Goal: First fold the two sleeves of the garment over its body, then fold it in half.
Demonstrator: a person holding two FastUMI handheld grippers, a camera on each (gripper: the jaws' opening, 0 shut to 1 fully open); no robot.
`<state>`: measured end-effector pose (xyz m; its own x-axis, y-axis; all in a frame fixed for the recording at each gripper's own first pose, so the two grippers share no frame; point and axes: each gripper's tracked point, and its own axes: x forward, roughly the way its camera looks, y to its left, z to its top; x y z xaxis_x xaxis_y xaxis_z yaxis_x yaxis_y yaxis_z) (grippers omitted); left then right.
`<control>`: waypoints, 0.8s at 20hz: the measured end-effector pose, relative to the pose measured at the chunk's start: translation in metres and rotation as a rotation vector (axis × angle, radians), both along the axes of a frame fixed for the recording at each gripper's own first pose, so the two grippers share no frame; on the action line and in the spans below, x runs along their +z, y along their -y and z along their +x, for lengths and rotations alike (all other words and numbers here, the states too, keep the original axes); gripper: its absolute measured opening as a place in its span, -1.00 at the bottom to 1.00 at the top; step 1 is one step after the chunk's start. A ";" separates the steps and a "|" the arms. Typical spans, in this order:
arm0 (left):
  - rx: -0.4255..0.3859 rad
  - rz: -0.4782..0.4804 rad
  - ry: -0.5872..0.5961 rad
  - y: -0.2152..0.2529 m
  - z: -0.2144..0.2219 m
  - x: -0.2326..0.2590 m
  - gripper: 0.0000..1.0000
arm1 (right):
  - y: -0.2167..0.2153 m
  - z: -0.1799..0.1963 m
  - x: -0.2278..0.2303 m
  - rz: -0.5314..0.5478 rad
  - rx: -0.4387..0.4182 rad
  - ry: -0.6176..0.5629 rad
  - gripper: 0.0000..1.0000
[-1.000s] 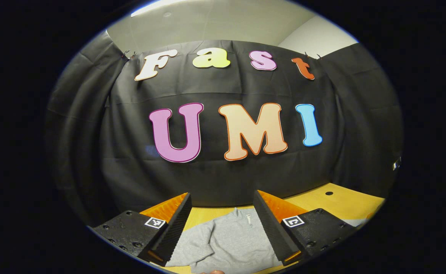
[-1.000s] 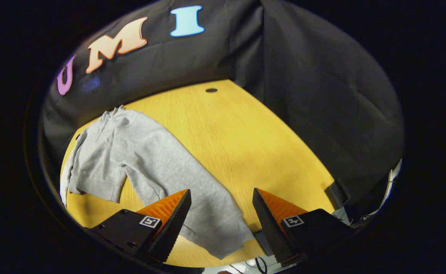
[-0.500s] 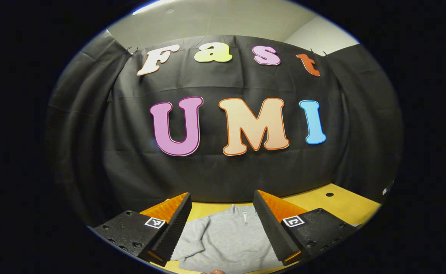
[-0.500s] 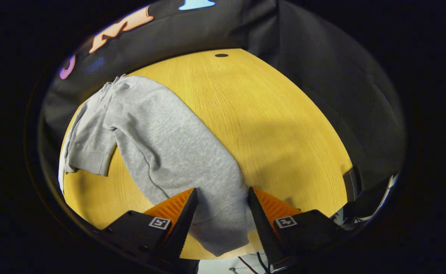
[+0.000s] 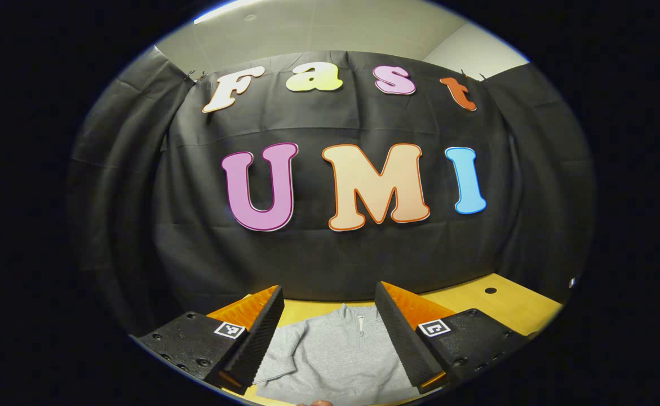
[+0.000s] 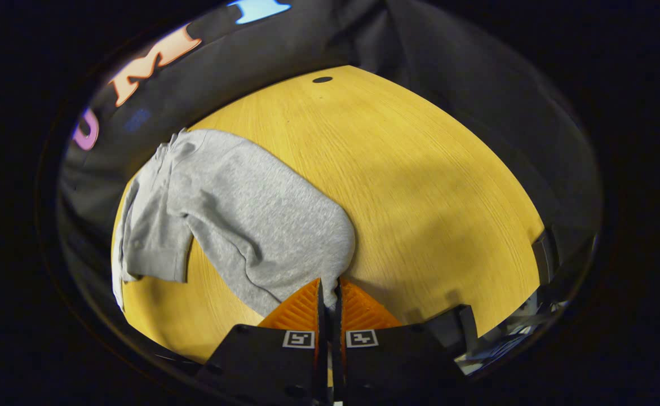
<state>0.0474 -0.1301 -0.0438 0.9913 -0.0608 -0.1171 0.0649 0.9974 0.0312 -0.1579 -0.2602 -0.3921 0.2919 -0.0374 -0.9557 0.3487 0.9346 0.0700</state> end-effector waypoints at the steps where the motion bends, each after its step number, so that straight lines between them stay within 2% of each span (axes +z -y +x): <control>1: -0.002 0.004 0.002 -0.005 0.001 0.000 0.94 | -0.002 0.008 0.004 0.003 -0.022 0.013 -0.88; 2: 0.004 0.004 0.009 -0.013 0.003 0.001 0.89 | -0.004 0.014 0.009 0.008 -0.026 0.026 -0.88; 3: 0.008 0.001 0.007 -0.019 0.004 0.001 0.96 | -0.004 0.027 0.017 -0.007 -0.025 0.057 -0.89; 7: 0.036 0.004 0.009 -0.053 0.008 0.000 0.96 | -0.028 0.079 0.045 -0.009 -0.027 0.157 -0.88; 9: 0.065 0.009 0.018 -0.077 0.008 0.003 0.94 | -0.047 0.109 0.061 -0.011 -0.010 0.211 -0.89; 11: 0.108 0.018 0.028 -0.109 0.002 0.006 0.84 | -0.075 0.141 0.070 -0.002 0.015 0.255 -0.88; 16: 0.209 0.035 0.022 -0.167 -0.011 0.004 0.90 | -0.125 0.196 0.088 -0.010 0.075 0.343 -0.88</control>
<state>0.0368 0.0373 -0.0397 0.9843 0.1499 -0.0934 -0.1442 0.9874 0.0648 0.0383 -0.1350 -0.3045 0.5982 -0.0126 -0.8012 0.2367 0.9580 0.1617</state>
